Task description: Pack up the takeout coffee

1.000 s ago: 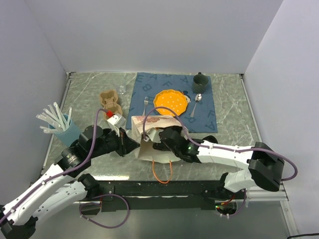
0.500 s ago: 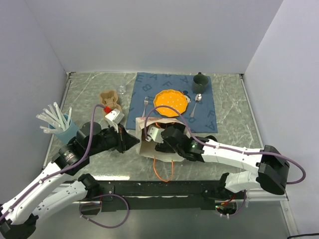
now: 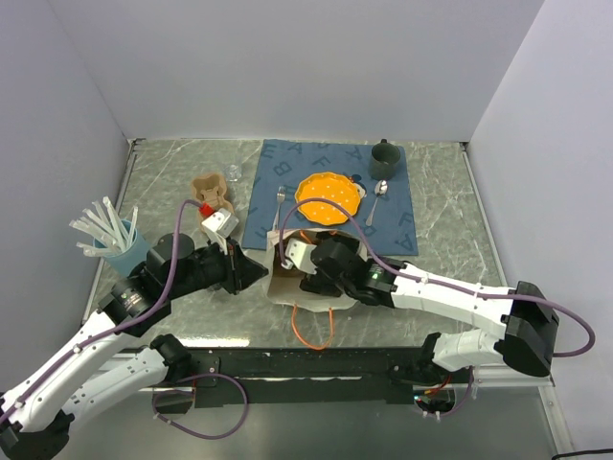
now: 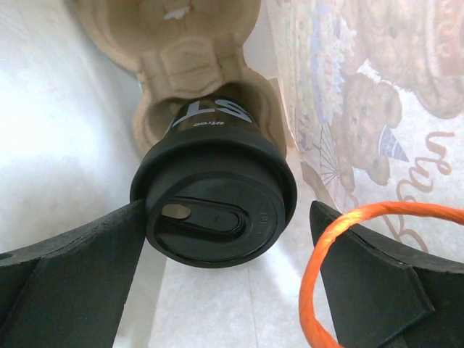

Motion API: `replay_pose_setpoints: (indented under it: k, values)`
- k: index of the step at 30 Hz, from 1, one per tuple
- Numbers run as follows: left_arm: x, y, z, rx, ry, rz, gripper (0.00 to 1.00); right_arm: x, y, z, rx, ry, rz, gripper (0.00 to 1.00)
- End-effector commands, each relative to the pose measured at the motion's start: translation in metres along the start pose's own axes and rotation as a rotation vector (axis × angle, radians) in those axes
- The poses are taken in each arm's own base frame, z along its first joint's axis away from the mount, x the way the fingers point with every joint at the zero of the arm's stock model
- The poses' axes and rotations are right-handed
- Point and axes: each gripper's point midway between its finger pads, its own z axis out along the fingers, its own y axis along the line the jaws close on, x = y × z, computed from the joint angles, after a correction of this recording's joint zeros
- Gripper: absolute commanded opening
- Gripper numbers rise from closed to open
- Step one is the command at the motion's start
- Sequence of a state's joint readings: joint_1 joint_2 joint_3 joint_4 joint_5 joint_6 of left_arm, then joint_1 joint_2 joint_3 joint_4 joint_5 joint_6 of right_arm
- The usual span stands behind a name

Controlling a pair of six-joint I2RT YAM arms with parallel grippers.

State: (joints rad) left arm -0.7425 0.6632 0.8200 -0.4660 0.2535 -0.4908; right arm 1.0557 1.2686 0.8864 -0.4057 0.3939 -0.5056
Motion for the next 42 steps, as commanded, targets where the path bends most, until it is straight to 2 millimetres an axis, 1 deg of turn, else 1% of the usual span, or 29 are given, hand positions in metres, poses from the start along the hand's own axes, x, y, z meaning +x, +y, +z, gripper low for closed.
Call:
replay_pose_setpoints:
  k: [1, 6, 13, 14, 15, 23, 29, 35, 42]
  values:
    - [-0.015, -0.012, -0.007, 0.026, -0.036, 0.016, 0.16, -0.020, -0.006, -0.008, -0.031, -0.035, 0.075, 1.00]
    - [-0.016, -0.010, -0.008, 0.012, -0.033, 0.015, 0.15, -0.025, -0.006, -0.012, -0.060, -0.036, 0.079, 1.00]
    - [-0.020, -0.010, -0.008, -0.002, -0.030, -0.006, 0.15, -0.035, -0.014, -0.024, -0.073, -0.051, 0.082, 0.99]
    - [-0.021, -0.011, -0.008, -0.004, -0.034, -0.009, 0.15, -0.033, -0.013, -0.024, -0.081, -0.043, 0.078, 0.99]
    - [-0.021, -0.010, -0.007, -0.006, -0.030, -0.016, 0.15, -0.038, -0.015, -0.027, -0.082, -0.054, 0.083, 0.99]
    - [-0.019, -0.008, -0.005, -0.027, -0.013, -0.051, 0.15, -0.041, -0.016, -0.036, -0.106, -0.057, 0.083, 0.97]
    - [-0.023, -0.008, -0.007, -0.043, -0.023, -0.083, 0.15, -0.046, -0.017, -0.043, -0.126, -0.072, 0.085, 0.91]
    - [-0.027, -0.008, -0.006, -0.059, -0.035, -0.127, 0.15, -0.057, -0.026, -0.053, -0.127, -0.099, 0.085, 0.87]
    - [-0.030, -0.010, -0.006, -0.067, -0.029, -0.163, 0.15, -0.060, -0.027, -0.062, -0.151, -0.103, 0.101, 0.83]
